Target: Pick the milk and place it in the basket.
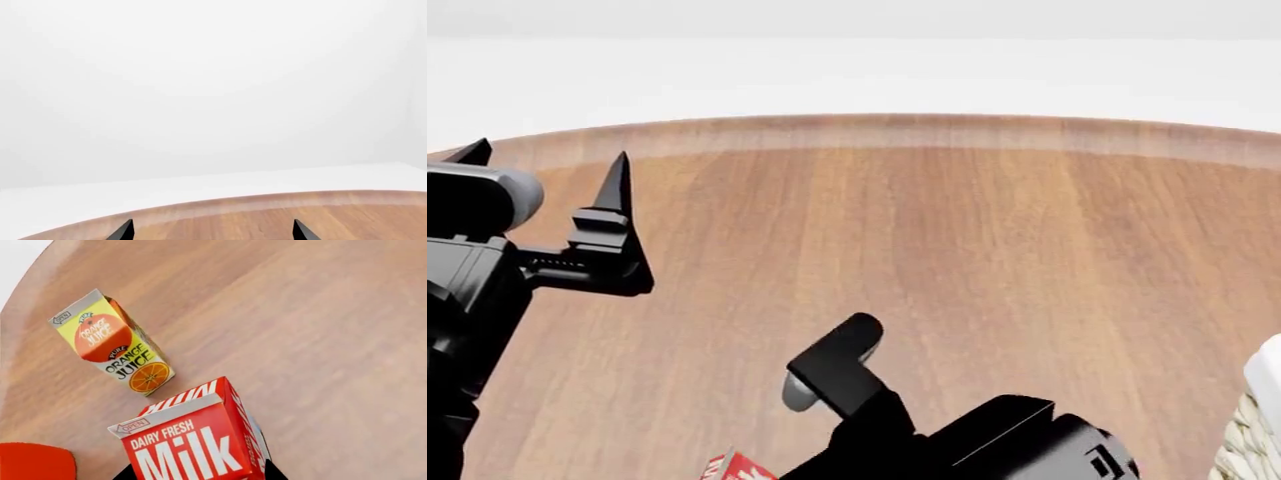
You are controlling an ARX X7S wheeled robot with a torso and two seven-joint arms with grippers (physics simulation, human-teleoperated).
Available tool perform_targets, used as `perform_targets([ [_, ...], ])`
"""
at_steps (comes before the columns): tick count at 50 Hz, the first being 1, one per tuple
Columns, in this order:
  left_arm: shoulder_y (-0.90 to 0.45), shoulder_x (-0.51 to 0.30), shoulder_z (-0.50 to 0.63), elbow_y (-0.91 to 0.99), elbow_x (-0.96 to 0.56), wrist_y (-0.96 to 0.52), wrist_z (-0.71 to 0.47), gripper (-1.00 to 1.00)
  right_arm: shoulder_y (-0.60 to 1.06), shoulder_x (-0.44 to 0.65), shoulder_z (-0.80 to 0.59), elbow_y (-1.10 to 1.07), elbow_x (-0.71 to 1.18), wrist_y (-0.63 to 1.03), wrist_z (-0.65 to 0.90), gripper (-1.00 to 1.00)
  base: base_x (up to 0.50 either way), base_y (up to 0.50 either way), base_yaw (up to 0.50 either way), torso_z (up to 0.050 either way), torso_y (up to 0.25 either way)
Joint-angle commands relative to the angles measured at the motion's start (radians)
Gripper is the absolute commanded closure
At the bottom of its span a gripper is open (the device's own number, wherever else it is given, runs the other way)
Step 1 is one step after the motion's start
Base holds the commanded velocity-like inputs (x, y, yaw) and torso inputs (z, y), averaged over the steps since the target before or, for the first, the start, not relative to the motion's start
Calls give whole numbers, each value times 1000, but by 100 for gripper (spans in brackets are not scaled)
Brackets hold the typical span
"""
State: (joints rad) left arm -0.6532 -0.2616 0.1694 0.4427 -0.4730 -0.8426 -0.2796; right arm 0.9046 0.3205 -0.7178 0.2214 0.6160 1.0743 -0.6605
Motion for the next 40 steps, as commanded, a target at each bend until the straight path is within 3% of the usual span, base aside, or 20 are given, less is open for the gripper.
perform_targets([
  [1, -5, -4, -1, -4, -4, 1, -5, -100, 43, 20, 286, -154, 126, 237, 275, 100, 0, 0, 0, 0, 0],
  [12, -8, -8, -2, -5, -10, 2, -8, -100, 64, 16, 418, -208, 174, 346, 398, 100, 0, 0, 0, 0, 0],
  [17, -6, -11, -2, -15, -10, 11, -6, -100, 102, -5, 543, -228, 209, 465, 511, 100, 0, 0, 0, 0, 2],
  [30, -4, -14, 3, -13, -14, 14, -10, -100, 269, 185, 730, -157, 742, 487, 1180, 100, 0, 0, 0, 0, 1],
  [40, -7, -16, 8, -17, -15, 18, -13, -100, 325, 321, 789, -121, 907, 473, 1405, 100, 0, 0, 0, 0, 1],
])
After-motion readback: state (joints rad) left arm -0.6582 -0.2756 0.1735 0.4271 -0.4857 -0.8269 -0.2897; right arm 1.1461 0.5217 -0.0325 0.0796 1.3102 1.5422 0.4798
